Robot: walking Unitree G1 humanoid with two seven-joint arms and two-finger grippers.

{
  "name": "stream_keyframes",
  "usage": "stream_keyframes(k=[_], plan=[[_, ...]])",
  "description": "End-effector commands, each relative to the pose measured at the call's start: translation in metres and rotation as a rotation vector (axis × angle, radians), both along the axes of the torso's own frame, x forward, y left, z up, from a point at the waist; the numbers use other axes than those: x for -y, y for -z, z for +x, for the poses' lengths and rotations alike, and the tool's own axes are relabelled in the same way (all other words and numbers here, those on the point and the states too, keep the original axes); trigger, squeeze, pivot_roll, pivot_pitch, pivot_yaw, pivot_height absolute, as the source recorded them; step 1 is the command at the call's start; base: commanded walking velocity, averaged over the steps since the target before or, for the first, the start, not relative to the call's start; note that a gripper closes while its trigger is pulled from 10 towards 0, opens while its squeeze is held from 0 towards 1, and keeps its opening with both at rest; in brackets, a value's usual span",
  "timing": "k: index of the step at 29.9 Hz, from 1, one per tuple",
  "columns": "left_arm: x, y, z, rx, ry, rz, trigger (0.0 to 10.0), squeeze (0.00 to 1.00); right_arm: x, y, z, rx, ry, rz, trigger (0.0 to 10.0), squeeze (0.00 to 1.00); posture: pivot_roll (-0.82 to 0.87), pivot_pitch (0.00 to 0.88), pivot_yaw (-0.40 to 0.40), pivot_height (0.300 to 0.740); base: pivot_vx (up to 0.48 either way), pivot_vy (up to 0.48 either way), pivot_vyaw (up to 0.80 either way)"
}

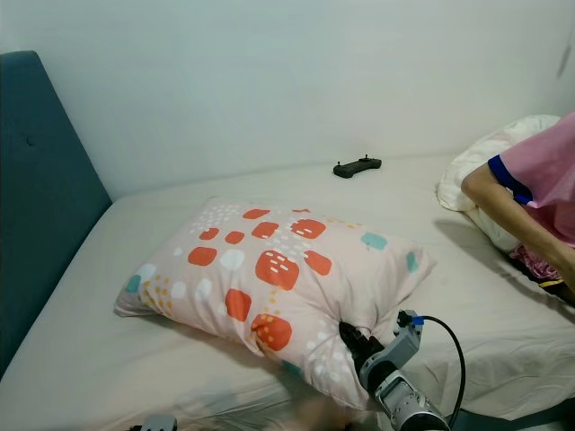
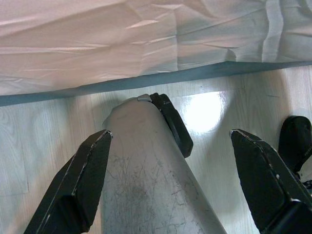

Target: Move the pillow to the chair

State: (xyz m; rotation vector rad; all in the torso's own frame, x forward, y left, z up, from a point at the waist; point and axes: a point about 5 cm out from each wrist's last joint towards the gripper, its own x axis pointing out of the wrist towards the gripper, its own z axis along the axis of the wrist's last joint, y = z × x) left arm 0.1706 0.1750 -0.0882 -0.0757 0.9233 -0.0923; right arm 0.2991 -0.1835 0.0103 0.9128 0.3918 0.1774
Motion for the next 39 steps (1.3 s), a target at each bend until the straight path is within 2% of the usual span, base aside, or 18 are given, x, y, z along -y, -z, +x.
stream_keyframes(k=[1,5,8,9,13,19,22,25,27,31,35,39], plan=[[-0.004,0.007,-0.016,-0.067,0.001,0.009,10.0,0.00,-0.002,0.001,0.000,-0.010,0.012,0.004,0.0,0.00,-0.12,0.052,0.048,0.522,0.000,0.000,0.00],[-0.004,0.007,-0.015,-0.065,0.002,0.009,10.0,0.00,-0.003,-0.003,0.004,0.018,0.001,-0.013,0.0,0.00,-0.12,0.050,0.052,0.522,0.000,0.000,0.00],[-0.004,0.006,-0.013,-0.061,0.005,0.009,10.0,0.00,-0.006,-0.013,0.011,0.078,-0.034,-0.040,0.0,0.00,-0.13,0.050,0.055,0.522,0.000,0.000,0.00],[-0.004,0.006,-0.012,-0.059,0.005,0.009,10.0,0.00,-0.007,-0.019,0.015,0.131,-0.046,-0.037,0.0,0.00,-0.13,0.050,0.055,0.526,0.000,0.000,0.00],[-0.004,0.005,-0.010,-0.053,0.001,0.009,10.0,0.00,-0.011,-0.028,0.021,0.185,-0.076,-0.029,0.0,0.00,-0.13,0.049,0.056,0.536,0.000,0.000,0.00],[-0.008,0.004,-0.007,-0.062,-0.032,0.033,10.0,0.00,-0.020,-0.042,0.029,0.273,-0.144,-0.015,0.0,0.00,-0.13,0.048,0.052,0.559,0.000,0.000,0.00],[-0.012,0.005,-0.009,-0.071,-0.086,0.046,10.0,0.00,-0.025,-0.048,0.032,0.313,-0.182,0.000,0.0,0.00,-0.14,0.042,0.046,0.573,0.000,0.000,0.00],[-0.018,0.005,-0.010,-0.083,-0.114,0.081,10.0,0.00,-0.028,-0.053,0.034,0.348,-0.214,0.004,0.0,0.00,-0.14,0.041,0.043,0.582,0.000,0.000,0.00],[-0.024,0.005,-0.012,-0.098,-0.109,0.147,10.0,0.00,-0.031,-0.058,0.036,0.380,-0.248,0.003,0.0,0.00,-0.14,0.037,0.039,0.592,0.000,0.000,0.00],[-0.032,0.005,-0.014,-0.113,-0.114,0.213,10.0,0.00,-0.033,-0.062,0.037,0.399,-0.270,0.000,0.0,0.00,-0.14,0.033,0.036,0.606,0.000,0.000,0.00],[-0.036,0.005,-0.015,-0.125,-0.136,0.237,10.0,0.00,-0.034,-0.062,0.037,0.400,-0.276,-0.004,0.0,0.00,-0.14,0.030,0.034,0.620,0.000,0.000,0.00],[-0.035,0.006,-0.017,-0.146,-0.151,0.226,10.0,0.00,-0.035,-0.062,0.037,0.401,-0.283,-0.006,0.0,0.00,-0.14,0.030,0.035,0.634,-0.085,0.000,0.00]])
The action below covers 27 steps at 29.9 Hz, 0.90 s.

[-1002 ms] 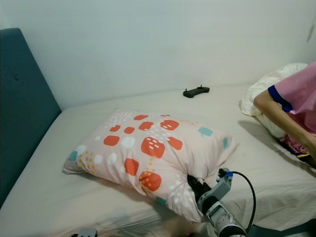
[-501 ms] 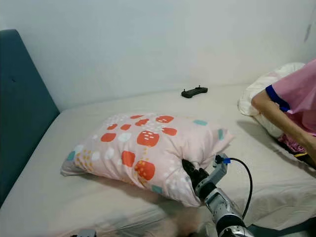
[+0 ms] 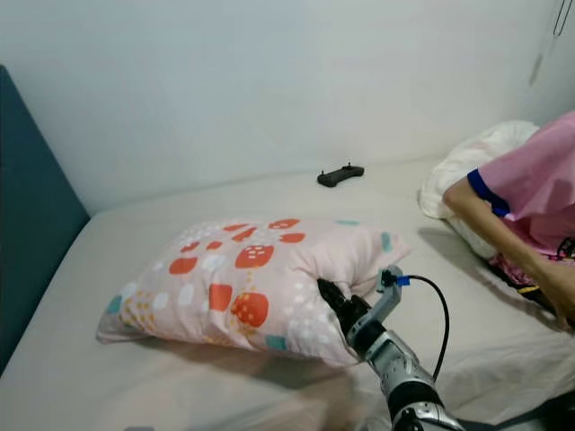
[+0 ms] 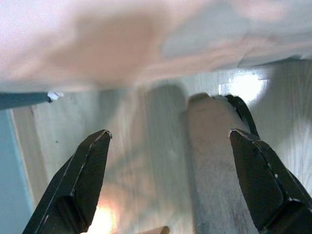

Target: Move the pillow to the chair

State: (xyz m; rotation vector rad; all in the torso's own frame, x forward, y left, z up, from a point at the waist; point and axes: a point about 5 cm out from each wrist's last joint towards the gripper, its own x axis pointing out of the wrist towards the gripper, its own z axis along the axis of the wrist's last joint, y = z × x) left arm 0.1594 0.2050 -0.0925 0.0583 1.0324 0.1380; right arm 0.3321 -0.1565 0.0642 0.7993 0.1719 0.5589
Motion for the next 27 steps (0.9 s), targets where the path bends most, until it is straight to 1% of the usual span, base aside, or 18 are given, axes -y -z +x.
stream_keyframes(k=[1,3,10,27], plan=[[-0.0038,0.0025,-0.0066,-0.042,-0.024,0.004,10.0,0.00,-0.0079,-0.0079,0.0038,0.042,-0.036,0.004,0.0,0.00,-0.14,0.030,0.035,0.639,-0.480,0.000,0.00],[-0.0038,0.0025,-0.0066,-0.042,-0.024,0.004,10.0,0.00,-0.0079,-0.0079,0.0038,0.042,-0.036,0.004,0.0,0.00,-0.14,0.030,0.035,0.639,-0.480,0.000,0.00],[0.0020,0.0042,-0.0084,-0.046,-0.004,-0.002,10.0,0.00,-0.0078,-0.0066,0.0021,0.043,-0.044,0.002,0.0,0.00,-0.14,0.039,0.036,0.667,-0.478,0.000,0.00],[-0.0004,0.0047,-0.0112,-0.050,0.005,0.006,10.0,0.00,-0.0106,-0.0066,0.0020,0.046,-0.047,0.000,0.0,0.00,-0.13,0.040,0.043,0.723,0.000,0.000,0.00]])
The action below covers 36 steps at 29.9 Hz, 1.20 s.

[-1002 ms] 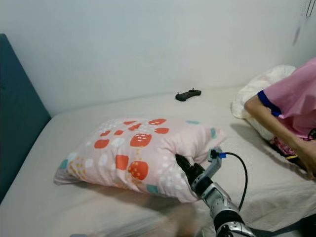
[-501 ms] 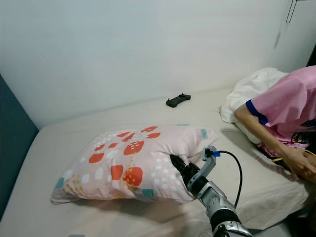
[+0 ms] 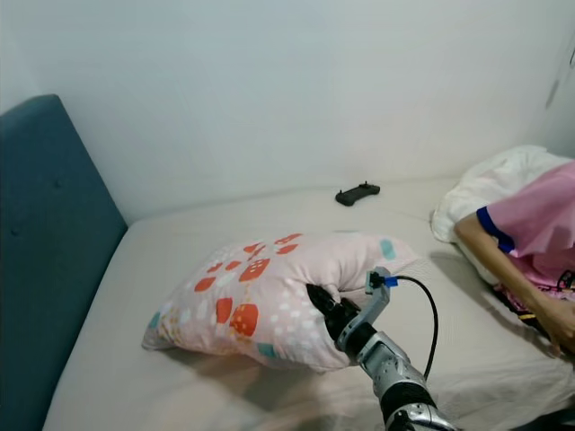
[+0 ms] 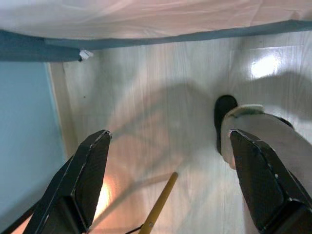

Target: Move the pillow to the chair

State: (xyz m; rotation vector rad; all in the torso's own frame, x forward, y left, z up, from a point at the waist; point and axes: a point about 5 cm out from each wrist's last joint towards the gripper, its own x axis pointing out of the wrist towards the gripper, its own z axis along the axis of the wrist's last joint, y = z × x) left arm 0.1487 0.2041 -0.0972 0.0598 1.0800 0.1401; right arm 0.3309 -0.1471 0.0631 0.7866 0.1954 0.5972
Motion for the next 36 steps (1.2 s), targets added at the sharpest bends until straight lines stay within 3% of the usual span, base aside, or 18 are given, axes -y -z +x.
stream_keyframes(k=[1,12,13,14,28,30,36], plan=[[-0.001,0.000,-0.001,-0.003,0.009,0.006,10.0,0.00,-0.001,-0.008,0.003,0.048,-0.004,0.012,0.0,0.00,-0.13,0.040,0.043,0.723,0.000,0.000,0.00],[0.003,0.001,-0.001,-0.005,0.021,-0.001,10.0,0.00,-0.007,-0.004,0.000,0.057,-0.027,-0.044,0.0,0.00,-0.14,0.042,0.044,0.740,0.000,0.000,0.00],[0.004,0.001,-0.001,-0.006,0.021,-0.002,10.0,0.00,-0.008,0.001,-0.002,0.039,-0.028,-0.073,9.7,0.00,-0.14,0.041,0.042,0.740,0.000,0.000,0.00],[0.004,0.001,-0.001,-0.006,0.022,-0.004,10.0,0.00,-0.010,0.005,-0.004,0.022,-0.026,-0.094,10.0,0.00,-0.14,0.041,0.040,0.740,0.000,0.000,0.00],[0.005,0.002,-0.004,-0.013,0.013,-0.015,10.0,0.00,-0.021,0.024,-0.015,-0.056,-0.035,-0.161,10.0,0.00,-0.13,0.041,0.044,0.740,0.000,0.000,0.00],[0.004,0.002,-0.005,-0.015,0.012,-0.016,10.0,0.00,-0.022,0.028,-0.016,-0.080,-0.044,-0.223,10.0,0.00,-0.13,0.041,0.045,0.740,0.000,0.000,-0.75],[0.004,0.002,-0.004,-0.010,0.012,-0.021,10.0,0.00,-0.022,0.028,-0.016,-0.083,-0.042,-0.225,10.0,0.00,-0.13,0.040,0.042,0.740,0.000,0.000,-0.76]])
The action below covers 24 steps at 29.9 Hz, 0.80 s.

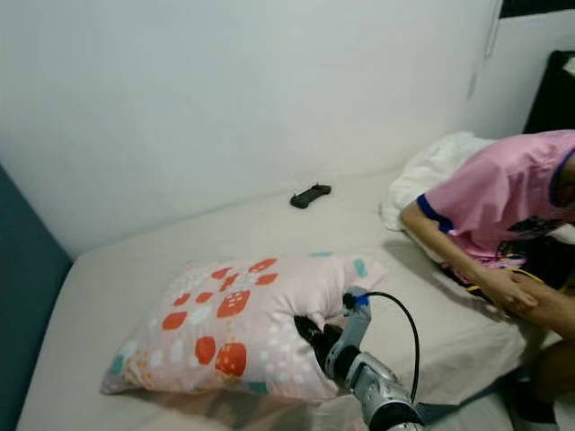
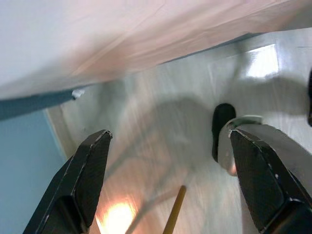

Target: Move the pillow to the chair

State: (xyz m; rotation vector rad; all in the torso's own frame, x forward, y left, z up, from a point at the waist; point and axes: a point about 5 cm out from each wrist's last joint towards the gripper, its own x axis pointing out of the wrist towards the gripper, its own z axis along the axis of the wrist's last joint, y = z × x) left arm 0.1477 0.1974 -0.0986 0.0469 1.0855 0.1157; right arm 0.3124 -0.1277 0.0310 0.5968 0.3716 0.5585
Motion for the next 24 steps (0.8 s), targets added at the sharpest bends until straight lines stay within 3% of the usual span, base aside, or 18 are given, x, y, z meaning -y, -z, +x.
stream_keyframes(k=[1,7,9,12,17,24], plan=[[-0.003,0.001,-0.003,-0.006,-0.001,0.001,10.0,0.00,-0.002,-0.004,0.003,0.024,-0.006,0.002,10.0,0.00,-0.13,0.040,0.042,0.740,0.000,0.000,-0.77],[0.000,0.001,-0.002,-0.003,0.002,-0.011,10.0,0.00,-0.004,-0.002,0.002,0.012,-0.025,-0.044,10.0,0.00,-0.14,0.041,0.036,0.740,0.000,0.000,-0.78],[0.003,0.001,-0.003,-0.005,0.006,-0.022,10.0,0.00,0.001,0.002,0.002,-0.023,0.019,-0.110,10.0,0.00,-0.14,0.041,0.034,0.740,0.000,0.000,-0.78],[0.003,0.002,-0.004,-0.006,0.007,-0.024,10.0,0.00,0.004,0.004,0.003,-0.034,0.040,-0.128,10.0,0.00,-0.14,0.040,0.030,0.740,0.000,0.000,-0.78],[0.005,0.003,-0.006,-0.011,0.009,-0.032,10.0,0.00,0.030,0.004,0.007,-0.092,0.196,-0.199,10.0,0.00,-0.14,0.035,0.025,0.740,0.000,0.000,-0.78],[0.005,0.002,-0.005,-0.010,0.010,-0.033,10.0,0.00,0.050,0.006,0.007,-0.139,0.308,-0.256,10.0,0.00,-0.14,0.029,0.023,0.740,0.000,0.000,-0.78]])
